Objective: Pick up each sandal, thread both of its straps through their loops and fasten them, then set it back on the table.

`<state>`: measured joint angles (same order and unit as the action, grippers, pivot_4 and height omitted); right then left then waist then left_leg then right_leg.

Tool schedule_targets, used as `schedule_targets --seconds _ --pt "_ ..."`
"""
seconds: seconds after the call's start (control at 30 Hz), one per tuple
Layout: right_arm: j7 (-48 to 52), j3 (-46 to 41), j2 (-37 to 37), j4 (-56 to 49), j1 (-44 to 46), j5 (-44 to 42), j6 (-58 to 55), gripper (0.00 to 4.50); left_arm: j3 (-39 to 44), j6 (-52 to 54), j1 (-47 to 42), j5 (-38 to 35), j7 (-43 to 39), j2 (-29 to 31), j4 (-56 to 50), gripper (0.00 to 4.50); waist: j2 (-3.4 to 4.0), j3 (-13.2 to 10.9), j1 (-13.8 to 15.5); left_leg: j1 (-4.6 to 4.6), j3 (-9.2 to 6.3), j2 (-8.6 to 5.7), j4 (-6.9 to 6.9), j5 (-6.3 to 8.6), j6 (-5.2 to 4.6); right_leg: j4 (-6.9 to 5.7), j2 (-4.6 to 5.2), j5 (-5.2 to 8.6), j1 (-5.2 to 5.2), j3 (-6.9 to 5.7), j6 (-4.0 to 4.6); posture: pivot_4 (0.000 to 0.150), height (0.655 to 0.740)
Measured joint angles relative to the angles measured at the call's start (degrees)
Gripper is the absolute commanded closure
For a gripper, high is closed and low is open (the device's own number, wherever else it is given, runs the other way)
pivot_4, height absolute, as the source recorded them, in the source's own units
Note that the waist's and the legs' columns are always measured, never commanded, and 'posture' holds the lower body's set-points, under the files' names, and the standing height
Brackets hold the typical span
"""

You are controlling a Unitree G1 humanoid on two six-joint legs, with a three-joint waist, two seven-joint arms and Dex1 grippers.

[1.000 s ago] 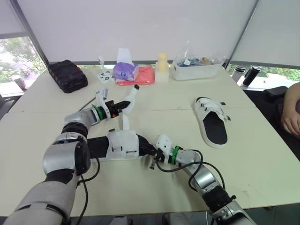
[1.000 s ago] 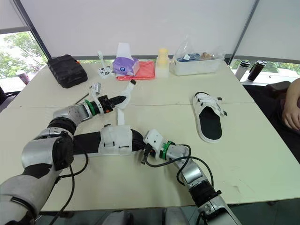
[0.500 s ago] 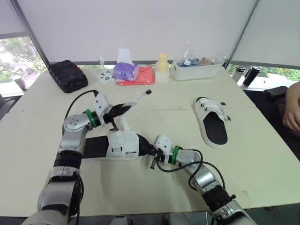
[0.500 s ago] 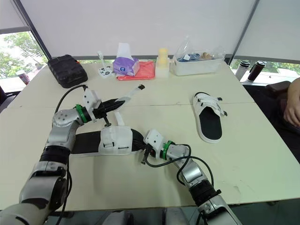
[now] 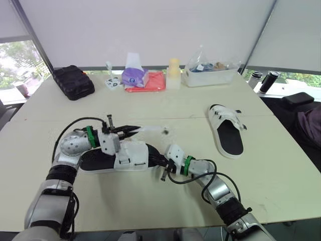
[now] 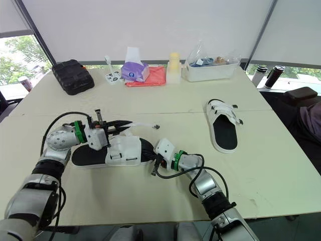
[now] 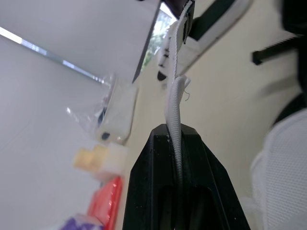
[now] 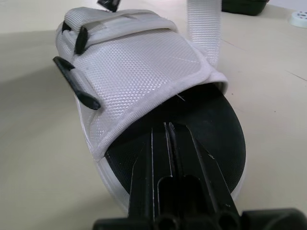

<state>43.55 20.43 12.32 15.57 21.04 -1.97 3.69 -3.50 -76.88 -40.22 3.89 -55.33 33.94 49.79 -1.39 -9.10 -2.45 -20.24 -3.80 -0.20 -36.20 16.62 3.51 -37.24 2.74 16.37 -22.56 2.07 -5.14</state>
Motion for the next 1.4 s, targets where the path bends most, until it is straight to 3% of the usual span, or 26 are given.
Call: schedule_targets --seconds 0.1,0.23,0.33,0.57,0.63,0.73,0.8,0.9,1.03,1.07,1.17,1.23,1.4 --pt "0.1 -0.1 0.0 0.0 0.0 0.0 0.0 4.50 -0.1 -9.6 0.0 3.4 3.7 1.6 4.3 4.49 0.00 0.0 0.1 -0.03 0.00 0.00 0.00 0.01 -0.02 0.01 0.01 0.00 -0.01 -0.03 0.00 0.150 0.7400" --pt "0.1 -0.1 0.0 0.1 0.1 0.0 0.1 4.50 -0.1 -13.9 0.3 9.2 9.1 3.7 2.4 4.49 0.00 0.0 0.1 -0.05 0.01 0.00 0.00 0.02 -0.04 0.02 0.01 0.00 0.00 -0.04 -0.01 0.150 0.7400" --pt "0.1 -0.1 -0.1 0.3 0.2 0.0 0.1 4.50 0.2 -14.7 0.6 16.0 15.7 4.9 -1.0 3.60 0.02 0.0 0.1 -0.02 0.03 0.00 0.00 0.03 -0.05 0.02 0.01 0.01 0.02 -0.04 -0.01 0.150 0.7400" --pt "0.1 -0.3 -0.1 0.8 0.5 0.0 0.1 4.50 4.3 -14.5 -2.7 41.8 38.8 6.8 2.1 0.15 0.05 0.0 0.2 0.10 0.20 -0.03 -0.01 0.03 -0.06 0.01 -0.02 0.01 0.17 -0.11 -0.02 0.150 0.7400" --pt "0.1 -0.3 -0.1 0.9 0.5 0.0 0.1 4.50 2.9 -10.6 -3.9 48.7 49.3 7.8 3.2 0.15 0.03 0.0 0.2 0.10 0.19 -0.03 -0.01 0.03 -0.06 0.00 -0.01 0.01 0.17 -0.11 -0.02 0.150 0.7400" --pt "0.1 -0.3 -0.1 0.9 0.5 0.0 0.1 4.50 0.4 -2.7 -7.0 50.3 56.1 9.0 9.7 0.15 0.05 0.1 0.2 0.10 0.18 -0.05 -0.02 0.03 -0.06 -0.01 -0.02 0.01 0.17 -0.18 -0.03 0.150 0.7400" --pt "0.1 -0.3 -0.1 0.9 0.5 -0.1 0.1 4.50 -1.1 0.3 -8.4 48.5 55.8 9.5 13.7 0.15 0.05 0.1 0.1 0.09 0.19 -0.05 -0.01 0.03 -0.06 -0.01 -0.02 0.01 0.17 -0.19 -0.03 0.150 0.7400" --pt "0.1 -0.3 -0.1 0.9 0.5 -0.1 0.1 4.50 -1.3 6.2 -10.0 40.0 43.5 9.7 19.8 0.15 0.05 0.1 0.1 0.06 0.18 -0.05 -0.02 0.03 -0.06 -0.02 -0.04 0.01 0.15 -0.23 -0.03 0.150 0.7400" --pt "0.1 -0.6 -0.1 1.0 0.5 -0.2 0.1 4.50 7.0 20.7 -10.0 17.4 21.9 6.0 19.5 0.15 0.01 0.1 0.2 -0.05 0.05 -0.02 -0.13 0.03 -0.07 -0.02 -0.03 0.01 0.16 -0.37 -0.01 0.150 0.7400" --pt "0.1 -0.5 -0.3 1.2 0.6 -0.2 0.1 4.50 8.4 23.6 -9.7 11.9 17.8 5.3 16.3 0.15 -0.01 0.1 0.1 -0.06 0.01 0.00 -0.16 0.03 -0.06 -0.02 -0.02 0.01 0.17 -0.40 -0.01 0.150 0.7400" --pt "0.1 -0.4 -1.0 2.1 1.0 -0.2 0.2 4.50 9.1 32.1 -8.6 5.2 12.1 5.4 8.8 0.15 0.06 0.1 -0.2 0.02 0.00 0.00 -0.12 0.03 -0.07 -0.05 -0.04 0.01 0.21 -0.38 -0.01 0.150 0.7400" --pt "0.2 -0.3 -1.1 2.6 1.2 -0.2 0.5 4.50 9.5 43.8 -6.8 1.7 9.2 5.5 3.6 0.15 0.16 0.1 -0.2 0.06 -0.02 0.00 -0.11 0.03 -0.07 -0.08 -0.07 0.01 0.23 -0.38 -0.01 0.150 0.7400" --pt "0.3 -0.3 -1.2 3.2 1.6 -0.2 0.9 4.50 13.5 84.9 4.9 -16.3 3.3 5.6 -26.3 0.15 0.17 0.1 -0.4 0.01 -0.37 0.17 -0.15 0.03 -0.07 -0.10 -0.04 0.02 0.24 -0.37 0.01 0.150 0.7400"
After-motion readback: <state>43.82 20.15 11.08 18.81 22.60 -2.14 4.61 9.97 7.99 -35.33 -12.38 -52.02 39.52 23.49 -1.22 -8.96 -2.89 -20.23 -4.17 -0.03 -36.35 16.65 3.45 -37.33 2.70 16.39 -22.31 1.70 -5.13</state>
